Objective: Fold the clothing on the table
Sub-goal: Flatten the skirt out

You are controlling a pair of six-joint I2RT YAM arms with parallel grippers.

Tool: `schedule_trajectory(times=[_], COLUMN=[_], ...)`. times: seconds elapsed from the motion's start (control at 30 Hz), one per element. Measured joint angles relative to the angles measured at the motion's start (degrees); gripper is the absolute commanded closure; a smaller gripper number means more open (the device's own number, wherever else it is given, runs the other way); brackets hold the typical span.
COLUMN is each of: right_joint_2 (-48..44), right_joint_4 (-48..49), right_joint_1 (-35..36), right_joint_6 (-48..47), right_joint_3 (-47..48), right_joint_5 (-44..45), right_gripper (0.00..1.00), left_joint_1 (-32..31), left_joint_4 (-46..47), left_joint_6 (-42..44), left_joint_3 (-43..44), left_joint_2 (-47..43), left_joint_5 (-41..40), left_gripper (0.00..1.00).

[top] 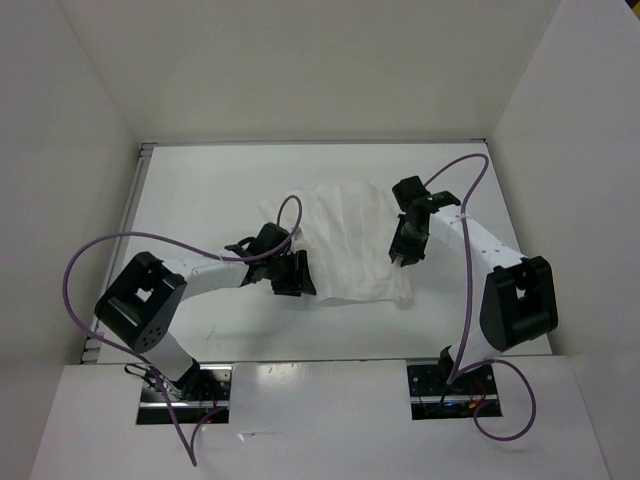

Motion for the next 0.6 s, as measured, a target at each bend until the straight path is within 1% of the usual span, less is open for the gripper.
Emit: schedule_trajectory(times=[0.07,0.23,0.4,0.47,0.5,0.53,0.57,0.6], right_joint_2=[0.0,-0.13,-1.11,-1.49,-1.62,-1.66,-1.66,-1.68], right_joint_4=[-0.02,-0.07,-0.11,-0.11,-0.11,-0.11,-0.11,-0.13], right_joint_1=[0.0,-0.17,-1.38,-1.97,-2.12,-2.23,-2.27,-2.27], right_joint_6=[0.0,-0.02,-0.02,-0.02,-0.02,-0.09,-0.15,-0.2], right_joint_3=[0.2,0.22,0.22,0.22,0.22,0.22,0.22,0.22], right_joint_5=[0.07,0.24,0.28,0.33,0.33,0.33,0.33,0.24], right_gripper=[0.67,0.67,0.67,0.67,0.67,0.67,0.67,0.67], left_joint_1=[-0.31,-0.48,-1.49,-2.32,-2.78,-3.26,-3.72,-3.93], left_joint_4=[0.98,3.65,7.28,8.96,10.16,11.3,11.72,12.7], left_joint_6=[0.0,-0.22,-0.46,-0.5,-0.57,-0.92,-0.87,-0.96], left_joint_3=[0.92,1.62,4.79,6.54,7.39,8.09,8.66,9.16], left_joint_2=[1.42,4.24,8.66,10.82,12.02,13.16,14.23,15.45], left_joint_5=[-0.11,-0.44,0.37,0.59,0.79,0.94,0.55,1.25], left_gripper=[0.42,0.5,0.51,0.56,0.75,0.9,1.0,1.0])
